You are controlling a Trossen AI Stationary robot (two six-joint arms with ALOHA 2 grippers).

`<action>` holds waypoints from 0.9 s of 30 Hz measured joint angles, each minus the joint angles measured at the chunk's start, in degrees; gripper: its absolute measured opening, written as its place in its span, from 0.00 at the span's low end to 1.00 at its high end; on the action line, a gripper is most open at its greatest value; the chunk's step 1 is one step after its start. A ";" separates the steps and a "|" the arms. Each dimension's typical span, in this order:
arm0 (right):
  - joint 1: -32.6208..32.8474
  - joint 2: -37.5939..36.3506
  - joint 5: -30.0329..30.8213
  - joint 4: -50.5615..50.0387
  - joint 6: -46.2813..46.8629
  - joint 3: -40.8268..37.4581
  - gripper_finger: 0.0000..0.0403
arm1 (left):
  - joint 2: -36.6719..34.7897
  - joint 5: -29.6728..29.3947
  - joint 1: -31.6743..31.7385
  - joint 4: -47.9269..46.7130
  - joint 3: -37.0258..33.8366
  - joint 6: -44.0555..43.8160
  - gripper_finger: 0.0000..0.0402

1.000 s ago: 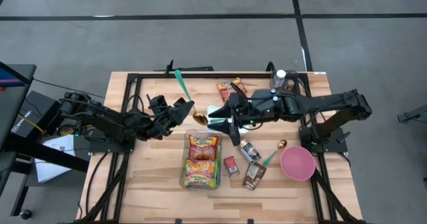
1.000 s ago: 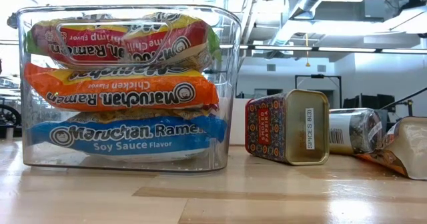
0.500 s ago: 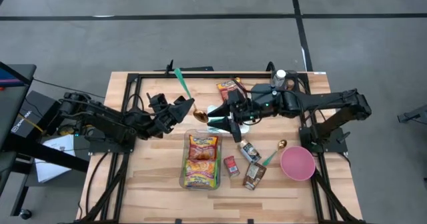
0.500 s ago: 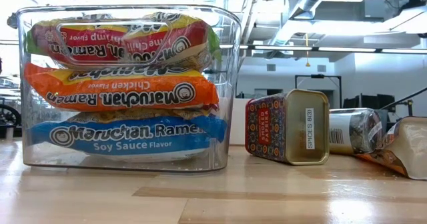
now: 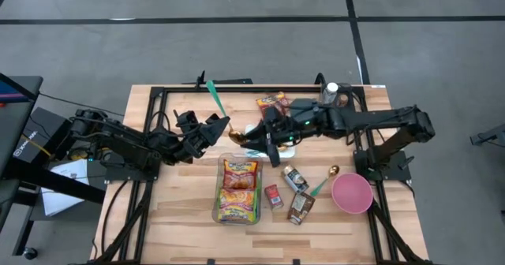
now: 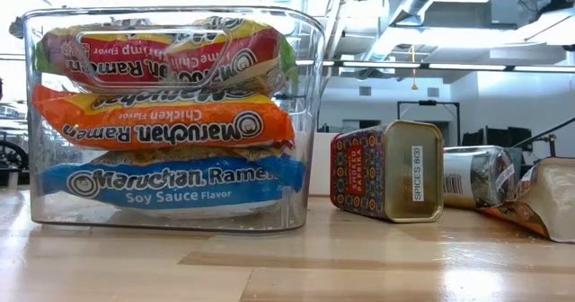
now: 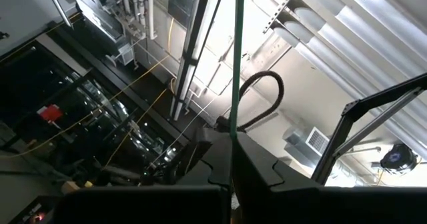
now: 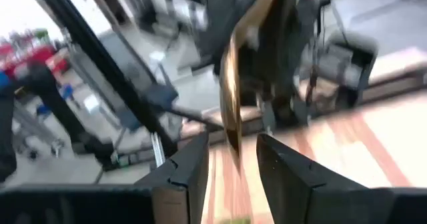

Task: Pick & Place Food Item
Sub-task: Put the green spoon into the white bin

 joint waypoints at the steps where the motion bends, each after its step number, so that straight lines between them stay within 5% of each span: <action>1: 0.00 0.99 -0.51 1.28 -0.01 0.10 0.30 | 0.00 0.00 0.00 0.00 0.00 0.00 0.00; 21: 0.16 0.88 -1.95 2.52 2.19 0.27 0.29 | 0.02 1.07 -0.11 0.13 0.03 0.02 0.00; 27: 0.15 0.88 -1.77 1.91 3.02 0.27 0.18 | 0.02 1.08 -0.11 0.15 0.02 0.08 0.00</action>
